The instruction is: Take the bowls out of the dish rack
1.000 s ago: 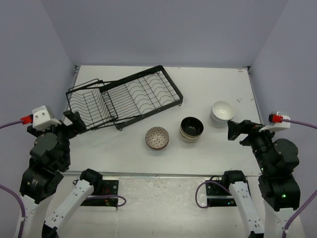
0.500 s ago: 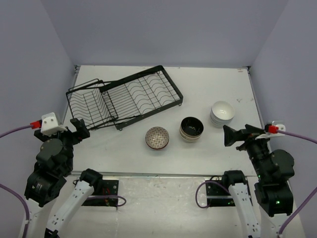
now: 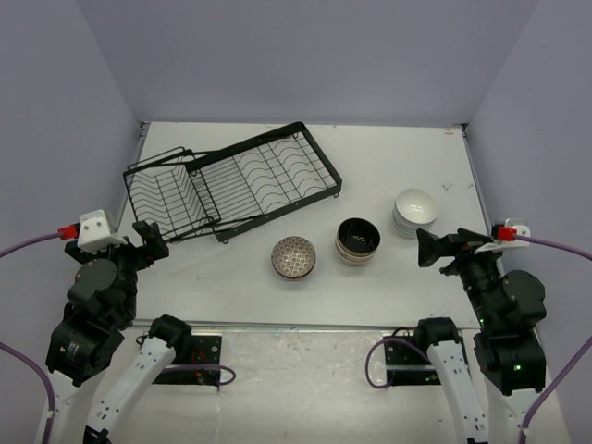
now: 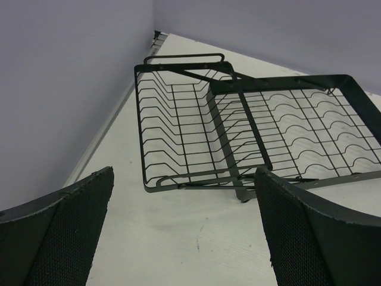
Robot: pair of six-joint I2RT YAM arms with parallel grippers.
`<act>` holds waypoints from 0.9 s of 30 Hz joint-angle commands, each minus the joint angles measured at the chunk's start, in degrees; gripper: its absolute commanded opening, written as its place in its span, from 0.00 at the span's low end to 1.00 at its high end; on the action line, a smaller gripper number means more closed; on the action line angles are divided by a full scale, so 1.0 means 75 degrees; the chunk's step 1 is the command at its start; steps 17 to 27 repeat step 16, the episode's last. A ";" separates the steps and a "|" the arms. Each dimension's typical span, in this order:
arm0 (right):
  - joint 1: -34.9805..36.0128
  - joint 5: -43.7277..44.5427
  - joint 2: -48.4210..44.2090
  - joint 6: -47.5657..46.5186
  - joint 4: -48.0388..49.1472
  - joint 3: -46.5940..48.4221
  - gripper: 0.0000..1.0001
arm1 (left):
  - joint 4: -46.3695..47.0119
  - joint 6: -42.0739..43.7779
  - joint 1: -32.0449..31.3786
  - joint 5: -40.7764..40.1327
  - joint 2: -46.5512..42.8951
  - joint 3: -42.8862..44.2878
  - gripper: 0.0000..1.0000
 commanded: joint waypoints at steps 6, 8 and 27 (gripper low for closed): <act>0.0066 0.0198 0.0145 -0.0153 0.0199 -0.0057 0.99 | 0.0294 0.0245 0.0008 0.0057 0.0009 0.0017 1.00; 0.0066 0.0210 0.0180 -0.0141 0.0223 -0.0046 0.99 | 0.0306 0.0245 0.0008 0.0080 0.0021 0.0006 1.00; 0.0066 0.0128 0.0402 -0.0035 0.0199 0.0012 0.99 | 0.0458 0.0292 0.0008 0.0244 -0.0038 -0.0147 1.00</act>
